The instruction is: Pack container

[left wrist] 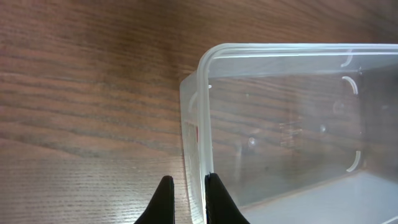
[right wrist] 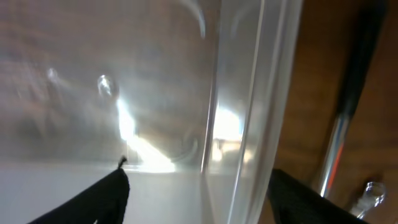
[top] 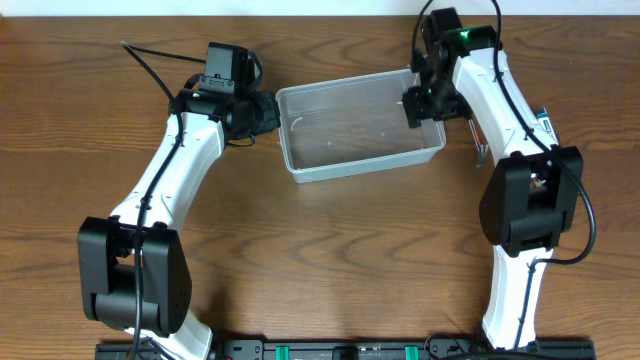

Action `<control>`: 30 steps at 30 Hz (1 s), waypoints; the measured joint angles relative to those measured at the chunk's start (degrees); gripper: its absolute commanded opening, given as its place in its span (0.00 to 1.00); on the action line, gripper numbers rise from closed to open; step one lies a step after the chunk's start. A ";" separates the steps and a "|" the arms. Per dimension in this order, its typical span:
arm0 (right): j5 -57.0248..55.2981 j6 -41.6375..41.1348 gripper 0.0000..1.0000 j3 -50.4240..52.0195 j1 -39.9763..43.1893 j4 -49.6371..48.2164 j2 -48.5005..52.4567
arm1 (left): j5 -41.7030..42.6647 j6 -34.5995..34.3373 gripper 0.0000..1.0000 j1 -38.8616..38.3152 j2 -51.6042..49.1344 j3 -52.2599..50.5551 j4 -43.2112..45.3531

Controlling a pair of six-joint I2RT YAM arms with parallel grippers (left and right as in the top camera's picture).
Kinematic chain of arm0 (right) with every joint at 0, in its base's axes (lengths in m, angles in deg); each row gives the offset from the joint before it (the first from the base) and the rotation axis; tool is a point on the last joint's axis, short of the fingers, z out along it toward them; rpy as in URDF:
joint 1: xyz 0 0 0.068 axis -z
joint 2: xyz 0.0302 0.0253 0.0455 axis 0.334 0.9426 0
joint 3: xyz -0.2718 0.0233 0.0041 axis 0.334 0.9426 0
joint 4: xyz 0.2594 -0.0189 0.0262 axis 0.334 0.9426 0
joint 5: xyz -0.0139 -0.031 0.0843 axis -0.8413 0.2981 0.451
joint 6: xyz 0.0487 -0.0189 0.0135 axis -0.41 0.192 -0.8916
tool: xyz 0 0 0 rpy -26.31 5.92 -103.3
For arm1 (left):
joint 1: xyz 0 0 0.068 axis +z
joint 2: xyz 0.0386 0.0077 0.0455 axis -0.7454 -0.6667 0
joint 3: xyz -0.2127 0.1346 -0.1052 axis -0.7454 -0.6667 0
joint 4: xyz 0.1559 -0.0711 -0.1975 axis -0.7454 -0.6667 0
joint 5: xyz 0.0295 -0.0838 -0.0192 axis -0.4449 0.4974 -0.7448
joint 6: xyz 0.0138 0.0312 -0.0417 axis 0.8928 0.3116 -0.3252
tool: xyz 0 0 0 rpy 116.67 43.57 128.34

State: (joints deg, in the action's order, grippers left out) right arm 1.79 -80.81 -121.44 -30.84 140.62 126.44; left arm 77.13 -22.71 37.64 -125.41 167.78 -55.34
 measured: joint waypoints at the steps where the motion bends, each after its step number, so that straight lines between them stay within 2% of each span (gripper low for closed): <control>1: 0.00 0.31 0.66 0.00 0.00 -1.20 0.00 | 0.02 0.66 0.07 0.00 0.00 0.00 0.02; 6: -0.15 1.79 0.36 0.00 0.00 -4.42 0.00 | 0.02 2.40 0.07 0.02 0.00 0.00 -0.09; 9: -0.11 2.32 0.25 0.00 0.00 -5.53 0.00 | 0.02 2.78 0.07 0.02 0.00 0.02 -0.66; 13: -0.11 2.99 0.19 0.00 0.00 -7.34 0.00 | 0.00 2.84 0.07 0.02 0.00 0.02 -1.14; 14: -0.11 3.08 0.20 0.00 0.00 -7.50 0.00 | 0.00 2.84 0.07 0.02 0.00 0.02 -1.14; 19: -0.07 3.37 0.44 0.00 0.00 -5.16 0.00 | 0.00 2.84 0.07 0.02 0.00 0.02 -1.11; 20: -0.07 3.34 0.58 0.00 0.00 -4.42 0.00 | 0.00 2.84 0.07 0.02 0.00 0.02 -1.11; 21: -0.07 3.19 0.66 0.00 0.00 -4.11 0.00 | 0.00 2.86 0.07 0.02 0.00 0.02 -1.11; 24: -0.09 3.58 0.74 0.02 0.00 -4.42 0.00 | 0.00 3.28 0.07 0.02 0.00 0.02 -1.01; 25: -0.09 3.58 0.75 0.02 0.00 -4.76 0.00 | 0.00 3.50 0.07 0.02 0.00 0.02 -0.90; 27: -0.11 3.98 0.69 0.04 0.00 -5.88 0.00 | 0.00 4.04 0.07 0.02 0.00 0.02 -0.59; 29: -0.11 4.70 0.58 0.04 0.00 -6.71 0.00 | 0.02 4.24 0.07 0.02 0.00 0.02 -0.24; 30: -0.09 4.94 0.45 0.04 0.00 -6.88 0.00 | 0.00 4.33 0.07 0.02 0.00 0.02 -0.04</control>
State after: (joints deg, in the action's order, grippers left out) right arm 1.70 -75.87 -121.39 -30.84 133.73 126.44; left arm 77.13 -18.38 37.67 -125.41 167.80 -55.38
